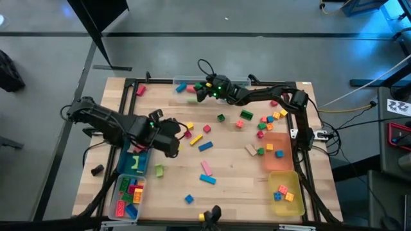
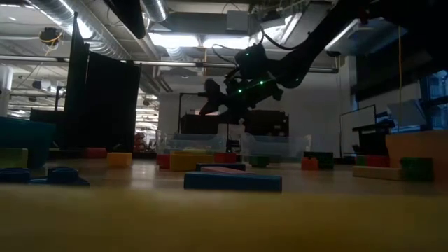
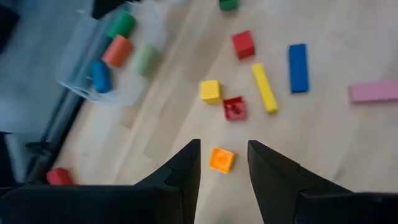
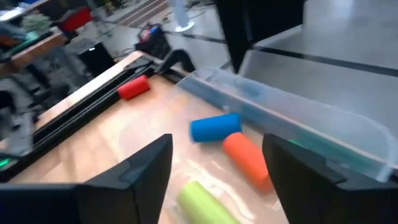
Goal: Sort blocks by size
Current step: Put the yellow block into the top right transparent bin
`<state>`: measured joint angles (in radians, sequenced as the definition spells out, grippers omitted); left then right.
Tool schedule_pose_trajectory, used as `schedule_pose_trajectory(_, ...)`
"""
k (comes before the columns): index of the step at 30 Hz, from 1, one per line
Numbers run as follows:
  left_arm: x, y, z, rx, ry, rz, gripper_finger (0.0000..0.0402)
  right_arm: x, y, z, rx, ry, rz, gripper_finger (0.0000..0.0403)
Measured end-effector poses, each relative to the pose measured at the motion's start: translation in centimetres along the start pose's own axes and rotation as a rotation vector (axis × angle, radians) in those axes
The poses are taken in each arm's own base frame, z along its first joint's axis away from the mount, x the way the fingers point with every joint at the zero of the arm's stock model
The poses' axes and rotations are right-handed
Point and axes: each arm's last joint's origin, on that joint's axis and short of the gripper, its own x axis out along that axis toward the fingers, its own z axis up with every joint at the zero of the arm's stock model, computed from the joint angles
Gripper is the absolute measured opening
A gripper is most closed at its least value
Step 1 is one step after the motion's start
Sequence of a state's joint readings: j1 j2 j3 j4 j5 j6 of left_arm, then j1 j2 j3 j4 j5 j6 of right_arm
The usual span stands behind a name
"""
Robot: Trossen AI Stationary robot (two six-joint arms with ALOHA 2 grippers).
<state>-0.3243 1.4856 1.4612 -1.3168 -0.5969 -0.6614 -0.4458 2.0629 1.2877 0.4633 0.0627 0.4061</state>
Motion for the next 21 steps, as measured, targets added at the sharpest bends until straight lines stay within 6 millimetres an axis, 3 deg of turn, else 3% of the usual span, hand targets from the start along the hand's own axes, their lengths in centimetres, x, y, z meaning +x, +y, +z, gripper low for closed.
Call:
schedule_pose_trajectory(4,1.5,-0.3,0.1,0.043,0.014,-0.057,0.0118,-0.7,0.6,1.2,-0.036,0.002,0.084,0.0263)
schedule_pose_trajectory(8,4.1,-0.7,-0.4,0.086,0.016,-0.068,0.0118,-2.7,1.7,3.6,-0.194,-0.029,0.097,0.0264)
schedule_pose_trajectory(16,9.1,-1.3,-1.5,0.147,-0.057,-0.081,0.0118,-9.0,3.2,8.3,-0.311,0.043,0.073,0.0264)
schedule_pose_trajectory(21,11.3,-1.2,-1.4,0.035,-0.132,-0.162,0.0127,-12.9,3.6,9.9,-0.362,0.105,0.054,0.0264)
